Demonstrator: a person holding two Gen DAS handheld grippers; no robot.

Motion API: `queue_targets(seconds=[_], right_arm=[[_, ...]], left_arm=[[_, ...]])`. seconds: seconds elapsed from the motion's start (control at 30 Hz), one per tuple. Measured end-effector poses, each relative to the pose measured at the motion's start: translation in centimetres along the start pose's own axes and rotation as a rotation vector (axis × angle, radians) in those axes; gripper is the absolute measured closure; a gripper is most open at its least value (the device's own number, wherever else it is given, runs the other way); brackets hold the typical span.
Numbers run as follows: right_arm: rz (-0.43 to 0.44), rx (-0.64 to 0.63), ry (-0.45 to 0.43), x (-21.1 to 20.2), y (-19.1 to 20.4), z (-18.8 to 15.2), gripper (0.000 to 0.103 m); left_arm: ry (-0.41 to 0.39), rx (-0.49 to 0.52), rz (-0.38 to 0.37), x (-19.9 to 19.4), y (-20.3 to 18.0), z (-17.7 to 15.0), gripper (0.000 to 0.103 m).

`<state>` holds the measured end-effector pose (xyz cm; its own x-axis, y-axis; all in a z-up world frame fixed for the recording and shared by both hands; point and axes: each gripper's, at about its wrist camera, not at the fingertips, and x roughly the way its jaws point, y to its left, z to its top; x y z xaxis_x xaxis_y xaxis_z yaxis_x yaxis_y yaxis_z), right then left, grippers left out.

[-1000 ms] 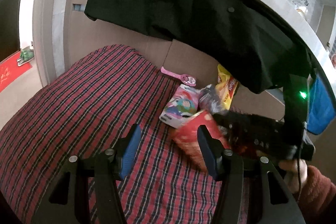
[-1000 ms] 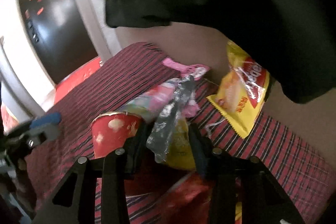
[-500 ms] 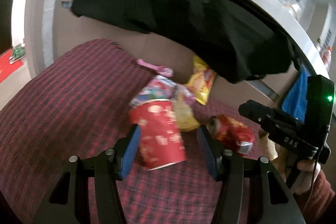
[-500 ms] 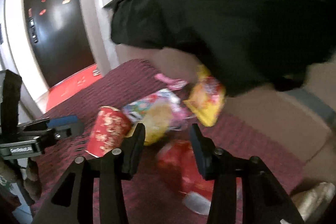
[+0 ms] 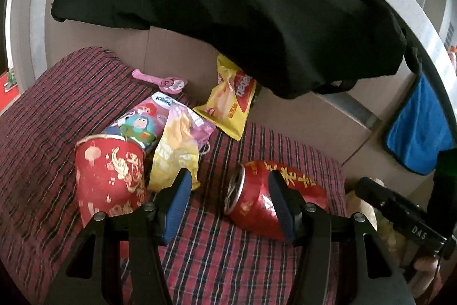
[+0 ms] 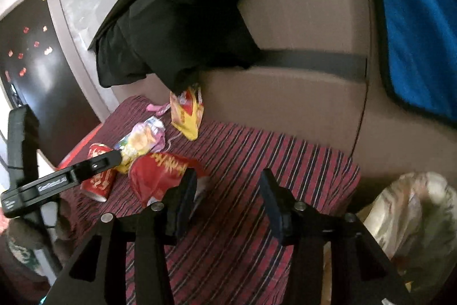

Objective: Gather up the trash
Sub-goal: 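Grasp the red Wanglaoji can lying on the table with the right gripper, then grasp the red paper cup with the left gripper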

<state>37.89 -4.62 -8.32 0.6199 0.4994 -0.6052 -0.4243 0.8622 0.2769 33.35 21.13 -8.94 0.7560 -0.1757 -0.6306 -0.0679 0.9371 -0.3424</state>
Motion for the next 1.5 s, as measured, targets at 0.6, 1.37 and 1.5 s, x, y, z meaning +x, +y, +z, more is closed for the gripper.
queue_targets(seconds=[0.6, 1.37, 1.5], right_arm=[[0.230, -0.056, 0.195, 9.9, 4.9, 1.5, 0.055], [0.319, -0.340, 0.327, 7.6, 17.1, -5.1, 0.043], [0.337, -0.324, 0.377, 9.7, 18.3, -6.0, 0.046]], left_arm=[[-0.088, -0.108, 0.139, -9.9, 9.9, -1.1, 0.046], [-0.097, -0.164, 0.095, -12.6, 13.8, -3.0, 0.046], [-0.093, -0.179, 0.104, -13.2, 14.8, -3.4, 0.046]])
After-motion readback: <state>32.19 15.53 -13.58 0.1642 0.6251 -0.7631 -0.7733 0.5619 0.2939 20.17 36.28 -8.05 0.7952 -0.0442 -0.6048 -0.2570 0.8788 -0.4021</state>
